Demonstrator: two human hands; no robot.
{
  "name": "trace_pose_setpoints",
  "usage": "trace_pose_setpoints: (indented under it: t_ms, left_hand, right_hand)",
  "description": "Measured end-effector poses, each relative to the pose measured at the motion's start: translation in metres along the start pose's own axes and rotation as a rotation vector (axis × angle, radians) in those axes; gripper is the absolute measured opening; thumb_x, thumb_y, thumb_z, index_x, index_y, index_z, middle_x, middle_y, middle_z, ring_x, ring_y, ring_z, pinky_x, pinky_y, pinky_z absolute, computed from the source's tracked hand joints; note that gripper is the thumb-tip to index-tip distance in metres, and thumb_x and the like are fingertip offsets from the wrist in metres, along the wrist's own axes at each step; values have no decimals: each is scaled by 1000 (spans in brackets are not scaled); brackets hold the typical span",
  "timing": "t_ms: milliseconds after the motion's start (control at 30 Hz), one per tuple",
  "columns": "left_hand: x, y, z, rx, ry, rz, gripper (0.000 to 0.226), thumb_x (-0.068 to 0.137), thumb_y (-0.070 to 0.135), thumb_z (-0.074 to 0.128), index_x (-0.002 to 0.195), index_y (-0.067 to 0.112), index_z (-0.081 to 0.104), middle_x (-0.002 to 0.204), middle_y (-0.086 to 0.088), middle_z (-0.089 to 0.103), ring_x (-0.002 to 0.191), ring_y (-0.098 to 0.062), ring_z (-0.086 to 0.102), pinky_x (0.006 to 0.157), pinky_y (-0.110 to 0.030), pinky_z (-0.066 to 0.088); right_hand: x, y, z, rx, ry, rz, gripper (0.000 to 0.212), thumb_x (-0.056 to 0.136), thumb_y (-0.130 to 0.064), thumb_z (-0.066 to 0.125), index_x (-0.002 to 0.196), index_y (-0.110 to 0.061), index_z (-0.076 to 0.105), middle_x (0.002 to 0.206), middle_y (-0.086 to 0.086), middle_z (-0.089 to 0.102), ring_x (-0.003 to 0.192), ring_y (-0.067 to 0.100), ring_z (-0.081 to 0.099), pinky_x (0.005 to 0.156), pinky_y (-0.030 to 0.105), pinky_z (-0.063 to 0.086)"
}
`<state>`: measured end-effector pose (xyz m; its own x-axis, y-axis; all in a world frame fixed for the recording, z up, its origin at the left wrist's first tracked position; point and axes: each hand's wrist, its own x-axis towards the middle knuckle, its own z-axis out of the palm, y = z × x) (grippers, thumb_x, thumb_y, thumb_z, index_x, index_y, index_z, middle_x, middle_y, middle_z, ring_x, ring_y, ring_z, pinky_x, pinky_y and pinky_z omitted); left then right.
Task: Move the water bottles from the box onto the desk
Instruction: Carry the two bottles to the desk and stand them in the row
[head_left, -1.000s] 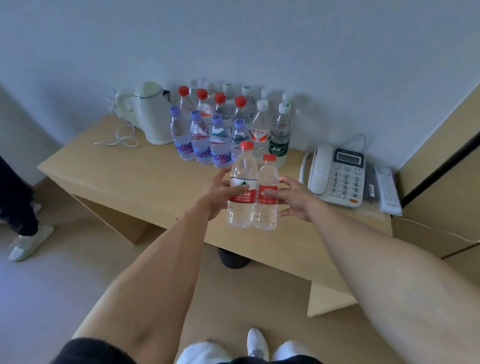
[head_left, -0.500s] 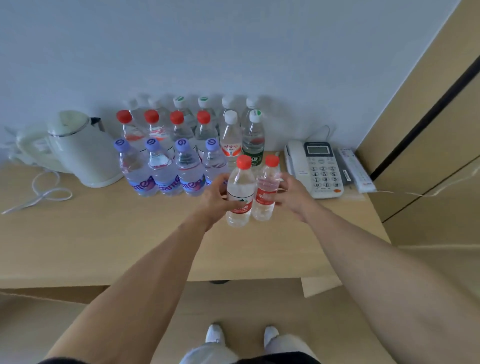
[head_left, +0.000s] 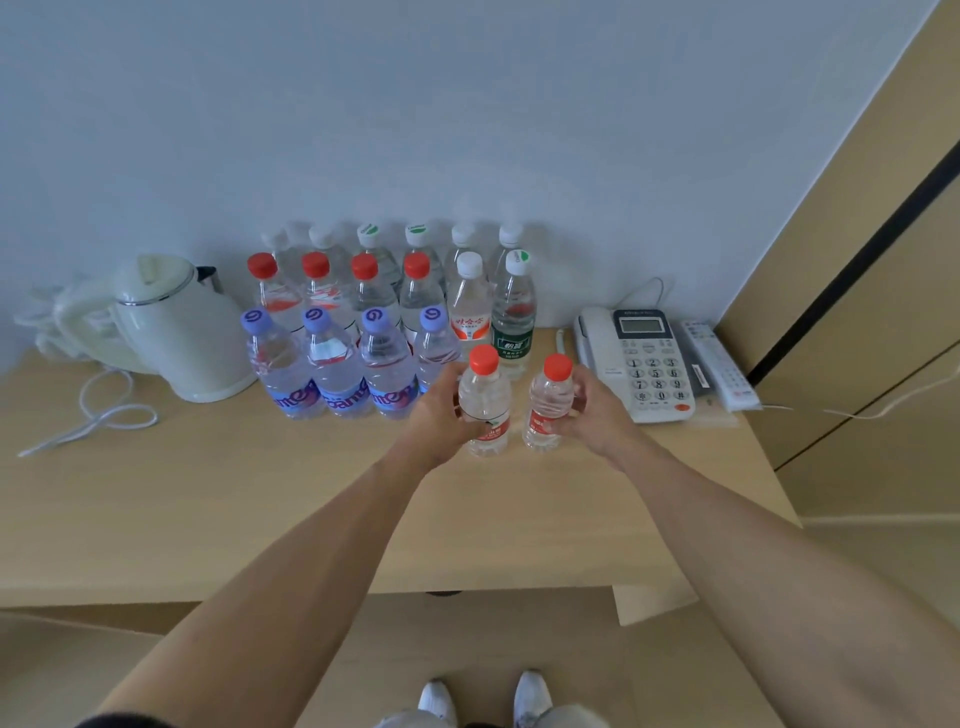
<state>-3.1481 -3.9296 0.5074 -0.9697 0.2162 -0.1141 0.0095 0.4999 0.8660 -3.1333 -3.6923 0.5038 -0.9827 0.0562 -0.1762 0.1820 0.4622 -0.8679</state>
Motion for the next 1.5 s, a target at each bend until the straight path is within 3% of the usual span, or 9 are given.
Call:
trace_pose_setpoints:
  t_ms: [100, 233, 400, 600, 700, 800, 1200, 1333, 1500]
  left_hand:
    - [-2, 9, -3, 121, 9, 2, 73, 74, 15, 86, 137, 23, 49, 115, 9, 65, 110, -16, 64, 89, -28, 51]
    - [-4, 33, -17, 364, -6, 13, 67, 77, 25, 85, 136, 22, 55, 117, -1, 69, 105, -21, 64, 90, -37, 52]
    - [-11, 71, -32, 582, 176, 235, 61, 78, 35, 84, 133, 29, 59, 113, 4, 70, 105, -20, 63, 85, -36, 52]
    - [6, 94, -35, 836, 234, 333, 40, 79, 41, 81, 116, 32, 72, 110, -4, 61, 109, -20, 54, 101, -29, 27]
    - [17, 101, -35, 894, 242, 376, 37, 78, 42, 81, 113, 31, 73, 112, -4, 64, 113, -19, 51, 105, -33, 22]
    - [32, 110, -36, 961, 223, 369, 35, 79, 42, 80, 112, 33, 73, 117, -3, 64, 120, -18, 50, 109, -39, 17]
    - [66, 114, -49, 1046, 149, 326, 37, 84, 34, 78, 120, 32, 70, 121, -4, 63, 128, -21, 45, 115, -47, 15]
    - [67, 117, -48, 1077, 144, 322, 34, 86, 33, 76, 119, 33, 70, 118, -3, 64, 128, -22, 45, 114, -50, 18]
    - [69, 117, -49, 1073, 126, 317, 33, 87, 30, 76, 119, 31, 70, 116, -4, 65, 127, -23, 45, 112, -51, 19]
  right_hand:
    - [1, -1, -4, -73, -2, -19, 78, 67, -9, 91, 133, -20, 52, 119, 0, 67, 111, 18, 62, 101, 36, 47]
    - [1, -7, -9, -130, -34, -93, 77, 69, -16, 90, 136, -22, 52, 121, -2, 65, 109, 17, 62, 95, 31, 47]
    - [-2, -23, -17, -198, 60, -240, 48, 71, -37, 88, 108, -38, 58, 86, -19, 62, 74, -10, 53, 64, 7, 34]
    - [-4, -29, -21, -234, 144, -341, 43, 69, -27, 89, 101, -34, 61, 94, -11, 69, 90, 7, 63, 76, 13, 41]
    - [-5, -31, -20, -235, 147, -335, 42, 70, -25, 89, 104, -28, 64, 97, -9, 71, 93, 9, 64, 81, 19, 44]
    - [-7, -32, -20, -236, 149, -320, 42, 71, -24, 89, 106, -26, 65, 97, -12, 69, 92, 6, 62, 77, 12, 40]
    - [-5, -36, -22, -270, 211, -291, 29, 74, -18, 85, 98, -19, 68, 76, -22, 57, 73, -10, 51, 65, 1, 34]
    - [7, -47, -23, -271, 230, -278, 33, 75, -14, 83, 105, -16, 70, 85, -11, 62, 76, 2, 53, 64, 2, 33]
    - [28, -59, -23, -224, 263, -237, 31, 74, -9, 82, 102, -12, 70, 86, -5, 64, 85, 17, 58, 68, 18, 39]
